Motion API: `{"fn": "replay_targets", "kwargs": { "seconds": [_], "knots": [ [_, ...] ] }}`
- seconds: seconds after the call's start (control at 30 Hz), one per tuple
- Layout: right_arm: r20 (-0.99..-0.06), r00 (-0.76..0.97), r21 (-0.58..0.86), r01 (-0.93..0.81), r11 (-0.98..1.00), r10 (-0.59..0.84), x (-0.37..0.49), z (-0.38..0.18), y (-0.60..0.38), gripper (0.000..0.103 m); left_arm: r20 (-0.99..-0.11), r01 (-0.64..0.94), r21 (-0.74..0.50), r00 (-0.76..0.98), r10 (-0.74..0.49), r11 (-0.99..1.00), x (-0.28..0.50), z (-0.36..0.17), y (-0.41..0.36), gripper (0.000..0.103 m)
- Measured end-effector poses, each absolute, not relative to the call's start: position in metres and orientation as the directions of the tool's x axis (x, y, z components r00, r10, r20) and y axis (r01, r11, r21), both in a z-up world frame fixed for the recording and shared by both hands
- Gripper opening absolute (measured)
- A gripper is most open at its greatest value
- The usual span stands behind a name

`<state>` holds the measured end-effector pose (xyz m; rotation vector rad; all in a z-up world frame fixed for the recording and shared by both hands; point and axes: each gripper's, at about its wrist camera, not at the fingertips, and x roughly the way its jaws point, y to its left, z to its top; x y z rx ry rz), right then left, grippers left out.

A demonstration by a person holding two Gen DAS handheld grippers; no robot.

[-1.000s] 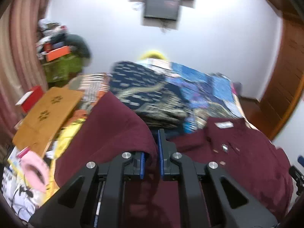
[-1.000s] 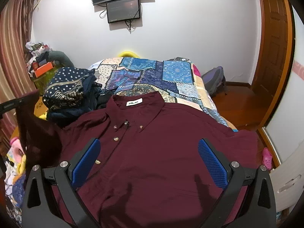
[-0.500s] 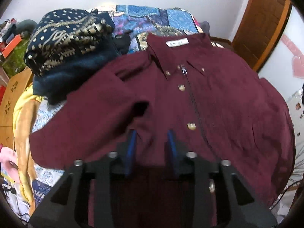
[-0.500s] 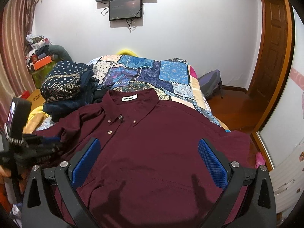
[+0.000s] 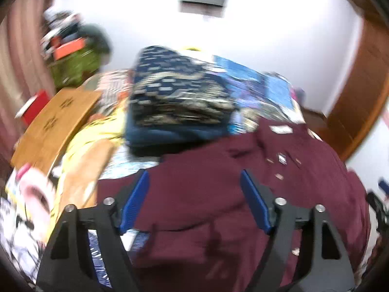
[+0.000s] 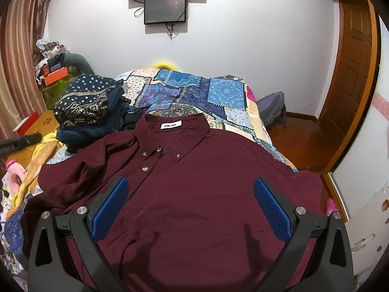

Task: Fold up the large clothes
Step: 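Lift the held sleeve up off the bed with the left tool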

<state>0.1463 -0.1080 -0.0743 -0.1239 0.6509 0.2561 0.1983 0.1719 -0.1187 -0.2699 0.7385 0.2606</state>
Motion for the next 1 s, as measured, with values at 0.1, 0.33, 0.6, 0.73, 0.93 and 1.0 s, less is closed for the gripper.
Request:
{"fn": "replay_targets", "kwargs": {
  "seconds": [0.1, 0.33, 0.6, 0.73, 0.93, 1.0],
  "knots": [
    [-0.616, 0.764, -0.043, -0.277, 0.96, 0.193, 0.148, -0.075, -0.104, 0.102, -0.72, -0.433, -0.252, 0.681, 0.131, 0.866, 0.189, -0.138, 0.222, 0.078],
    [-0.634, 0.753, -0.064, -0.278, 0.958, 0.176, 0.153, -0.079, -0.094, 0.102, -0.813, -0.598, -0.465, 0.58, -0.049, 0.653, 0.167, -0.226, 0.3, 0.078],
    [-0.66, 0.738, -0.12, -0.288, 0.95, 0.14, 0.154, -0.087, -0.08, 0.102, -0.787, -0.625, -0.61, 0.553, -0.276, 0.487, 0.172, -0.302, 0.32, 0.078],
    [-0.659, 0.741, -0.157, -0.298, 0.941, 0.125, 0.154, -0.088, -0.073, 0.102, -0.727, -0.621, -0.686, 0.572, -0.379, 0.378, 0.184, -0.329, 0.324, 0.078],
    [-0.662, 0.739, -0.184, -0.327, 0.927, 0.129, 0.153, -0.09, -0.067, 0.102, -0.782, -0.639, -0.62, 0.547, -0.298, 0.456, 0.201, -0.328, 0.318, 0.033],
    [-0.666, 0.734, -0.178, -0.332, 0.926, 0.135, 0.154, -0.091, -0.067, 0.102, -0.793, -0.622, -0.597, 0.555, -0.253, 0.507, 0.203, -0.314, 0.312, 0.025]
  ]
}}
